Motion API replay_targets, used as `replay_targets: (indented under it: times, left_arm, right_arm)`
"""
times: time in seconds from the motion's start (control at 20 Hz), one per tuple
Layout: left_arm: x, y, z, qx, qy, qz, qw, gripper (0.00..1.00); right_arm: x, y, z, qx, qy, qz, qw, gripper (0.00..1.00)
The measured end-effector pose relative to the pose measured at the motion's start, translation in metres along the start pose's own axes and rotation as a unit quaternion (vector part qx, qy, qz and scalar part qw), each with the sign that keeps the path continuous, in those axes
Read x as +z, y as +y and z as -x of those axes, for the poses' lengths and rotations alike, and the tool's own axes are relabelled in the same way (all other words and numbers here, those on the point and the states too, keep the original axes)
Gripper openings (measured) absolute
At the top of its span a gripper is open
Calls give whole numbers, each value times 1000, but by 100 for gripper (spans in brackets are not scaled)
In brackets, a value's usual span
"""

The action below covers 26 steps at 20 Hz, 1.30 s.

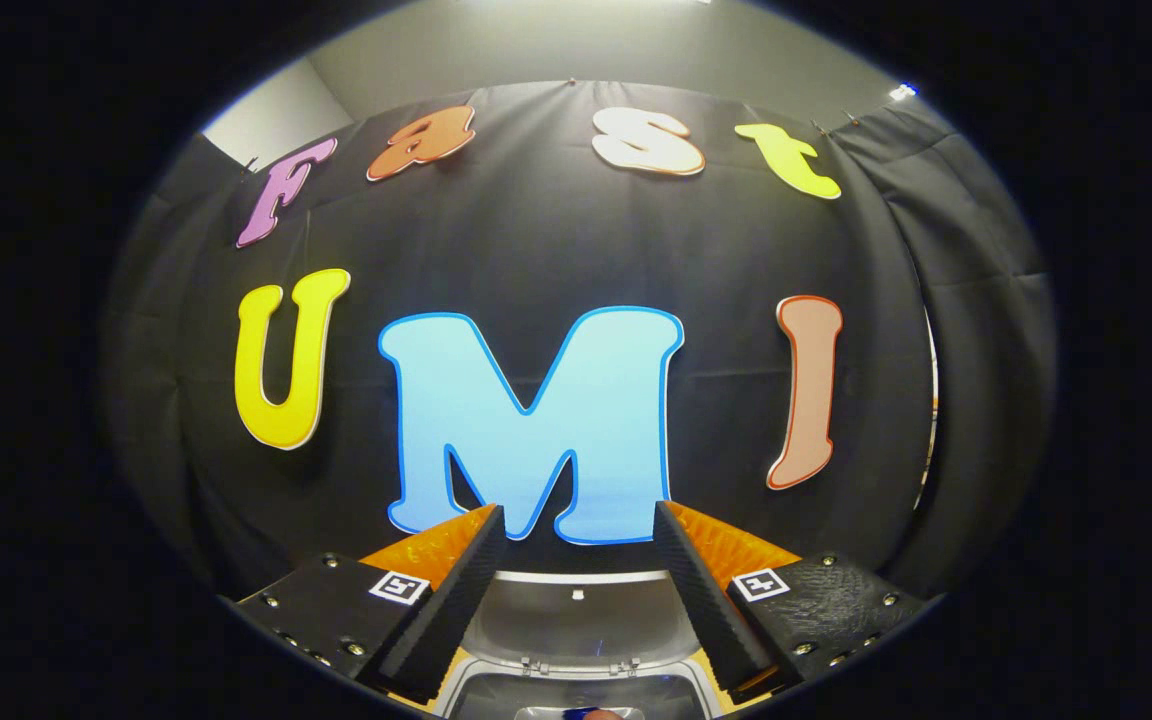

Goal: Press the lid of the desktop garbage bin to open it, pick up the crumpled paper on the desktop and throw it into the bin, then pick up the pop can on the desktop and drop it into the bin, and finally close the garbage bin lid.

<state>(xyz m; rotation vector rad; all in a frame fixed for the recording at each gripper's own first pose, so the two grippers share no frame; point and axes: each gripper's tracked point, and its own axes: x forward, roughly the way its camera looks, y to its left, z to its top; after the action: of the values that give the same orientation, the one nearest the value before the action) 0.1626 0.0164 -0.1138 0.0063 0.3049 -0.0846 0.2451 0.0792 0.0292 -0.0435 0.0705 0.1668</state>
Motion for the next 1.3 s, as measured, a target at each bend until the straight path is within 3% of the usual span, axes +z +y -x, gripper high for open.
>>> replay_targets:
  times: [0.5, 0.9, 1.3]
  left_arm:
    - [2, -20, -6, -17, -1, -13, 1000, 96]
    - [-1, -43, -3, -41, 2, -18, 999, 96]
    - [-1, -41, 5, -41, 1, -23, 999, 98]
  right_arm:
    - [-12, -1, 28, 13, 18, -6, 1000, 95]
    - [-34, -1, 74, 26, 75, -12, 997, 95]
    - [-78, 2, 104, 31, 142, -11, 989, 95]
